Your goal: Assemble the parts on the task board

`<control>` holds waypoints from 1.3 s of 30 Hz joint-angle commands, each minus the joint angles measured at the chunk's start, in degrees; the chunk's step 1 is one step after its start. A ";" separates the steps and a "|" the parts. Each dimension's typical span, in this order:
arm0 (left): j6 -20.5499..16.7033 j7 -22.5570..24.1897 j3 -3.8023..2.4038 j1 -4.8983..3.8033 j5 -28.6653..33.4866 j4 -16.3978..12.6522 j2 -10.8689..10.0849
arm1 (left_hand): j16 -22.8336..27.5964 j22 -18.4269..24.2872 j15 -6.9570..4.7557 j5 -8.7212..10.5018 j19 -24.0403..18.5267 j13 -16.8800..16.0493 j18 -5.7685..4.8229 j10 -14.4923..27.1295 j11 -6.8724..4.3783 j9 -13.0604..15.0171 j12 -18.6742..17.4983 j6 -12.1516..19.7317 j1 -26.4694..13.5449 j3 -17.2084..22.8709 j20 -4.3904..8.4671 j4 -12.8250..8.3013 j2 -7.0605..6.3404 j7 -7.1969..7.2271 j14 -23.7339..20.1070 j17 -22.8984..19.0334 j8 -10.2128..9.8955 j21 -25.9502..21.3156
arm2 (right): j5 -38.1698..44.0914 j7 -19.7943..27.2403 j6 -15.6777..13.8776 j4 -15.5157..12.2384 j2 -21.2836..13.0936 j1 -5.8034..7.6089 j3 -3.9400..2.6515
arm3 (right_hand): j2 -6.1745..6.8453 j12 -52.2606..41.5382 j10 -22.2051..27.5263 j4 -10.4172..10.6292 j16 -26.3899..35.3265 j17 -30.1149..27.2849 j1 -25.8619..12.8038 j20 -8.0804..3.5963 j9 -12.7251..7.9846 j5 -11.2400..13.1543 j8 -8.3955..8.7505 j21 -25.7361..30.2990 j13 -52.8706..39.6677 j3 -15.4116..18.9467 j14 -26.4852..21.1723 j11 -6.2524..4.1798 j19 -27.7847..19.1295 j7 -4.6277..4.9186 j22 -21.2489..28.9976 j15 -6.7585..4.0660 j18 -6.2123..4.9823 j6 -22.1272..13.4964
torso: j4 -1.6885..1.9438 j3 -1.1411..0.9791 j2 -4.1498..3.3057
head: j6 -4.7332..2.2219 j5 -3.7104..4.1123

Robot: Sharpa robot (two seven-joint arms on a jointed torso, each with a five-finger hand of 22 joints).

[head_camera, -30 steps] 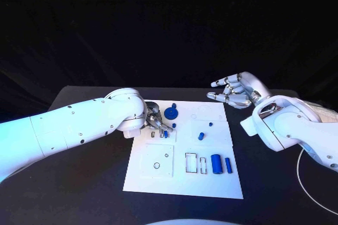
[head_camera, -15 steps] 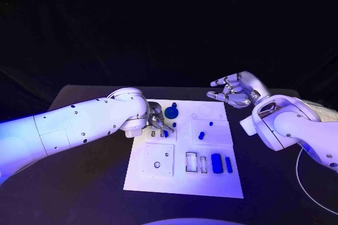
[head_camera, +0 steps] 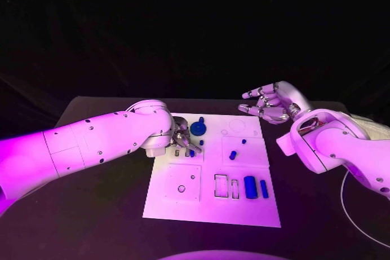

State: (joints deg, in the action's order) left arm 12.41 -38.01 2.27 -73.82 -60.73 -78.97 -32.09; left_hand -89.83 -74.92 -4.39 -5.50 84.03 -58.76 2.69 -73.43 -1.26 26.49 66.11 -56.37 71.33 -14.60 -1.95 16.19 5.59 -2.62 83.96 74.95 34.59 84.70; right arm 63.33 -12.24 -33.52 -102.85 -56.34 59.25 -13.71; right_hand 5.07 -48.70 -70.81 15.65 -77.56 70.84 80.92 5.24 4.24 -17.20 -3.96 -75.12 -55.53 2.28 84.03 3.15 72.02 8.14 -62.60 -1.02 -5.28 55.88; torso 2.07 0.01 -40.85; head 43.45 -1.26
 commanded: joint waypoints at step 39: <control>-2.88 0.89 -0.01 0.09 1.99 -1.32 -1.83 | -0.17 -3.76 -0.58 -2.63 1.15 0.99 -0.07 -0.70 -0.43 5.64 -2.29 3.65 2.69 52.79 0.63 -7.17 -13.49 0.18 6.04 15.05 2.23 -2.23 | -1.31 1.64 2.03 0.26 0.38 -0.78 0.06 | -0.19 0.13 -0.05 0.01 0.52 -0.09 0.78 -0.09 0.08 -1.12 -0.10 0.47 0.47 0.32 1.92 -0.18 -0.19 -0.07 0.31 -0.19 -0.82 0.53 | 0.09 -0.14 0.10 | 0.15 -0.14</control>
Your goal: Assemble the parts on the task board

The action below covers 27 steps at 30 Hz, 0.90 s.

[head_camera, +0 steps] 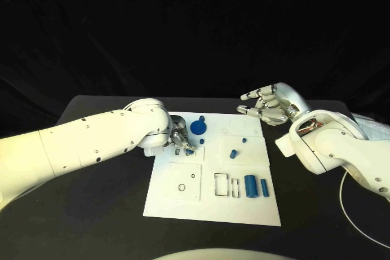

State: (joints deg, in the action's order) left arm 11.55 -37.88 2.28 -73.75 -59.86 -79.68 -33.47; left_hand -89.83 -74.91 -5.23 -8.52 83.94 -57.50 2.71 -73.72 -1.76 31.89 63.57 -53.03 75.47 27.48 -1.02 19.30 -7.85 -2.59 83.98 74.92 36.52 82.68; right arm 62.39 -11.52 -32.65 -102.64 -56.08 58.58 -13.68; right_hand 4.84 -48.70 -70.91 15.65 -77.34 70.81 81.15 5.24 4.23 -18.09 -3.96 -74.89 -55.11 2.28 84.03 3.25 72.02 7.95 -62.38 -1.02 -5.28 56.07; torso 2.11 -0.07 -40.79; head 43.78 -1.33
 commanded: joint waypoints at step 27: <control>-7.14 0.59 0.07 1.98 -8.83 -3.55 -2.81 | -0.17 -4.40 0.12 0.18 1.56 -0.56 -0.21 -0.94 -0.07 0.80 0.53 0.20 -2.92 12.65 -0.19 -12.06 -0.83 0.30 6.02 15.08 0.72 0.15 | -1.25 3.12 2.37 0.55 0.57 -0.63 0.14 | -0.64 0.35 0.31 0.06 0.55 -0.22 0.90 -0.10 0.07 -1.54 -0.03 0.59 0.54 0.22 1.85 -0.24 -0.37 0.18 0.50 -0.16 -0.88 0.26 | -0.06 0.03 -0.10 | 0.17 -0.54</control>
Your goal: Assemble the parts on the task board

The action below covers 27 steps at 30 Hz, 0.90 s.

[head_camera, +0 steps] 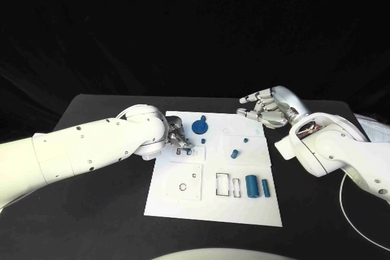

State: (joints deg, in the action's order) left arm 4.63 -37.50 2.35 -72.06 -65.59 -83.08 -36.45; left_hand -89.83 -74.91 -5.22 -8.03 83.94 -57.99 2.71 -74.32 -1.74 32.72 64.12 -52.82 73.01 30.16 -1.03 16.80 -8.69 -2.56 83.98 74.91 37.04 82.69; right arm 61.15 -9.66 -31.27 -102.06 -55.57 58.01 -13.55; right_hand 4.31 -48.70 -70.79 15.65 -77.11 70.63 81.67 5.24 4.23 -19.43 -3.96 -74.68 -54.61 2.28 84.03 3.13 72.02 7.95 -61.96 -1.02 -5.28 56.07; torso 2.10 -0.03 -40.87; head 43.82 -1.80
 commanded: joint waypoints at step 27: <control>5.07 -0.42 0.01 1.10 0.68 -0.41 -0.17 | -0.17 -4.40 0.10 -0.18 1.57 -0.03 -0.20 -0.47 -0.08 0.12 -0.03 -0.03 -1.01 10.02 -0.16 -9.84 -0.27 0.28 6.02 15.09 0.29 0.11 | -5.52 2.19 2.40 0.42 0.30 -0.21 0.12 | -0.41 0.21 0.17 0.11 0.38 -0.06 0.44 -0.09 0.05 -0.63 0.01 0.46 0.05 0.18 1.84 -0.09 -0.39 0.22 0.16 -0.15 -0.90 0.17 | -0.01 0.01 0.00 | 0.54 -0.08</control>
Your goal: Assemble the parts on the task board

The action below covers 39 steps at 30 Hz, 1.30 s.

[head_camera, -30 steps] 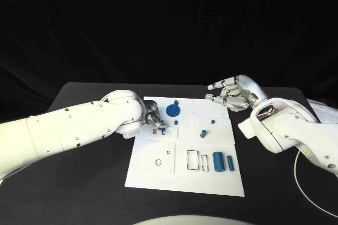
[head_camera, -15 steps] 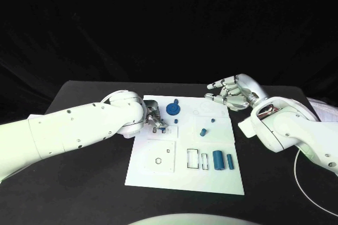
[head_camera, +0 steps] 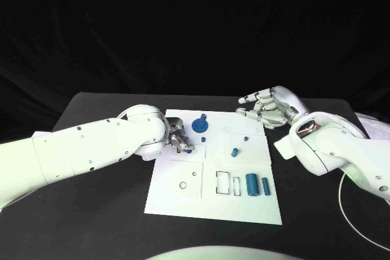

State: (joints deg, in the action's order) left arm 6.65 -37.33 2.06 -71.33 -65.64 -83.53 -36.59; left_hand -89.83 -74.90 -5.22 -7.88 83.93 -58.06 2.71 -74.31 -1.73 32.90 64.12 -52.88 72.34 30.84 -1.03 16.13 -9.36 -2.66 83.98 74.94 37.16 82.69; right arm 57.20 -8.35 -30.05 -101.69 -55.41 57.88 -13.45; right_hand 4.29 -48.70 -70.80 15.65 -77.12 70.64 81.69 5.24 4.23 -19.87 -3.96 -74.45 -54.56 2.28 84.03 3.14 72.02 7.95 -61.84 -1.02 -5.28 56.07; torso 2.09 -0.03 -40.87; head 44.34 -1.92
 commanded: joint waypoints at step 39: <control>3.70 -0.52 0.27 0.32 1.31 2.45 1.72 | -0.17 -6.27 -0.64 0.01 2.48 -2.62 -0.60 -2.53 -0.98 -0.09 2.28 -3.24 -10.19 -2.04 0.52 -6.10 0.36 1.55 6.02 15.06 0.09 1.05 | -1.87 1.14 1.73 0.30 0.43 -0.29 0.09 | -0.47 0.45 0.36 0.13 0.63 -0.39 0.44 -0.08 0.03 -0.36 0.06 0.55 0.26 0.19 1.76 -0.07 -0.73 0.25 0.56 -0.13 -1.01 0.08 | -0.07 -0.10 -0.03 | 0.00 0.02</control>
State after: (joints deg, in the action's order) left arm 8.33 -37.50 2.03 -71.40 -64.81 -81.24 -35.08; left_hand -89.83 -74.90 -5.63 -7.92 83.93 -60.68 2.70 -76.48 -2.68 32.85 66.24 -56.02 62.73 28.92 -1.03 10.10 -8.96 -0.80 83.98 74.92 37.45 83.57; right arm 55.19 -7.88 -29.14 -101.39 -55.06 57.67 -13.37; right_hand 4.08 -48.46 -70.85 15.65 -76.67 70.29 81.90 5.25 4.22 -19.86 -3.96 -74.24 -54.35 2.28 84.03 3.19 71.60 7.95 -61.30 -1.02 -5.27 56.07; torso 2.03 -0.13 -40.89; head 44.37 -1.92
